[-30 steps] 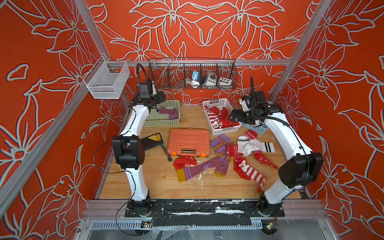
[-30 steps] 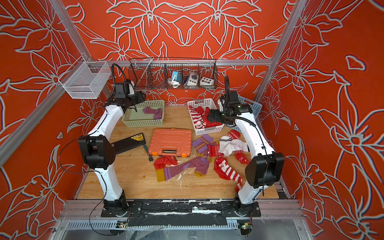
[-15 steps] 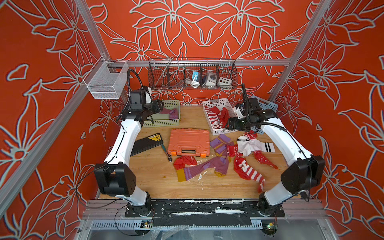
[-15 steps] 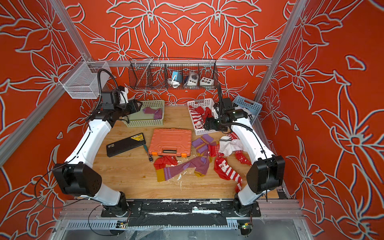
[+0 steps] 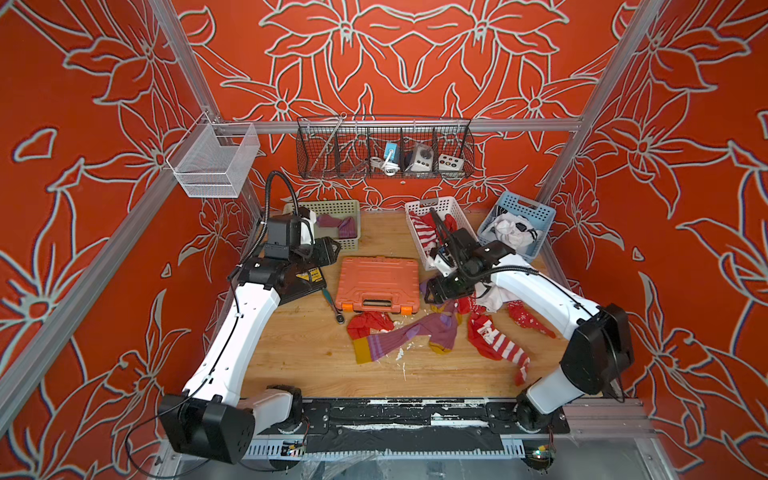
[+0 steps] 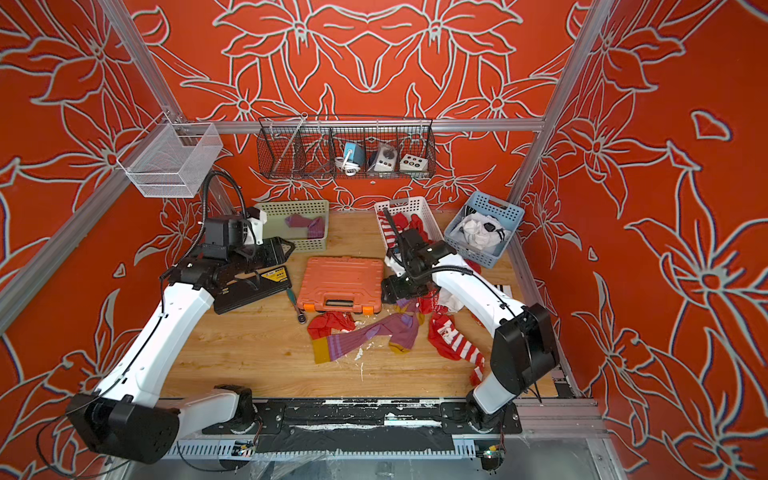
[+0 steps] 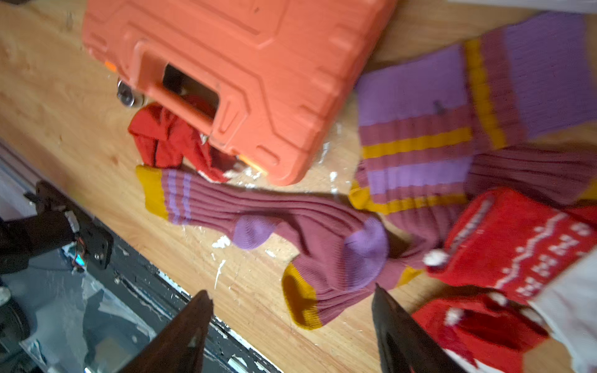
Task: Sort the socks into the basket by color
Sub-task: Pick up the sock from the center of the board.
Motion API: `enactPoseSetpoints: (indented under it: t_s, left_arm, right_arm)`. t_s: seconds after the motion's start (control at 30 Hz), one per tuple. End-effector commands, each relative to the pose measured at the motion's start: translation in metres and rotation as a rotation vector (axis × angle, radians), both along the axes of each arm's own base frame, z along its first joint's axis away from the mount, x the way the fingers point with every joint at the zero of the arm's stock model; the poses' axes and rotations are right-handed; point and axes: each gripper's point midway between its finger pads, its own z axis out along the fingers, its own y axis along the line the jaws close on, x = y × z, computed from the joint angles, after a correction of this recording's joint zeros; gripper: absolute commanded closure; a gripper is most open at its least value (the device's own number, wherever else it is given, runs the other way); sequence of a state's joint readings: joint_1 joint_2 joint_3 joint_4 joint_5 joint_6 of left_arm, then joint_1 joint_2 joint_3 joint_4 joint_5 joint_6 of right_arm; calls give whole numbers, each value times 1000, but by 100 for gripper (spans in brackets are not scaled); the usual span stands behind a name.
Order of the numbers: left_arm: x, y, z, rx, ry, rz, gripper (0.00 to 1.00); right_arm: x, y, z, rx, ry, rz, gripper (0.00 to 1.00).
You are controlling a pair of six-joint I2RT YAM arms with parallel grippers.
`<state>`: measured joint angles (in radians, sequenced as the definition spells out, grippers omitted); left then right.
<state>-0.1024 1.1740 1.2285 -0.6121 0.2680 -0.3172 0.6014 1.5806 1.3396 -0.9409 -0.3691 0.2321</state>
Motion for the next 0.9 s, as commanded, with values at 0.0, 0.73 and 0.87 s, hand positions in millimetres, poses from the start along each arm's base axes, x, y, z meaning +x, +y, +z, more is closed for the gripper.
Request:
enactPoseSetpoints:
  t_s: [0.0, 0.73, 0.87]
  left_arm:
    - [-26, -3, -8, -1, 53, 11, 48]
    - [-104, 6, -4, -11, 75, 59, 48]
    - [-105, 6, -1, -11, 69, 59, 47]
  right_arm:
    - [-26, 11, -8, -32, 9, 125, 15]
    - [-37, 45, -111, -265, -108, 203, 15]
    - [-40, 45, -122, -271, -90, 199, 30]
